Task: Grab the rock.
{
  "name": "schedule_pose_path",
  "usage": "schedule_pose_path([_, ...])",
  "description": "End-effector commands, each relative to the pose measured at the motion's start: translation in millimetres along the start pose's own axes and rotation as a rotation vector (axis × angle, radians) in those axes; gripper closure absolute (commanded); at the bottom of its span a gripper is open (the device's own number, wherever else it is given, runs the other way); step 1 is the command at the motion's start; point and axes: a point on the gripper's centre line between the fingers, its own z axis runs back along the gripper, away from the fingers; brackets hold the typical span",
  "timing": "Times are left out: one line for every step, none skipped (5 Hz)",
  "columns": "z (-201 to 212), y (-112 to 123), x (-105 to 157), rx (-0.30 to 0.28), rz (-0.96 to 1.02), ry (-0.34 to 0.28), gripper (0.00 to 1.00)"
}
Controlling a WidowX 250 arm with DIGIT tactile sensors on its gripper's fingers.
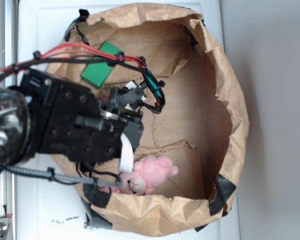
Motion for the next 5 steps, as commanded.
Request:
schedule_pose_path([2.7,22.6,-15.2,-0.015,0.03,-0.031,0.0])
schedule_pose_path([3.7,27.3,-18.2,-0.024,0.038,-0.04,0.0])
schedule_pose_path([4.6,28.6,-18.9,-0.04,0.035,-0.053,0.0])
schedule_pose_path([0.5,24.5,-16.9,-0.026,0.025,-0.039,0.0])
schedule_pose_path([-0.5,18.3,-15.1,-0.026,0.003,-0.041,0.0])
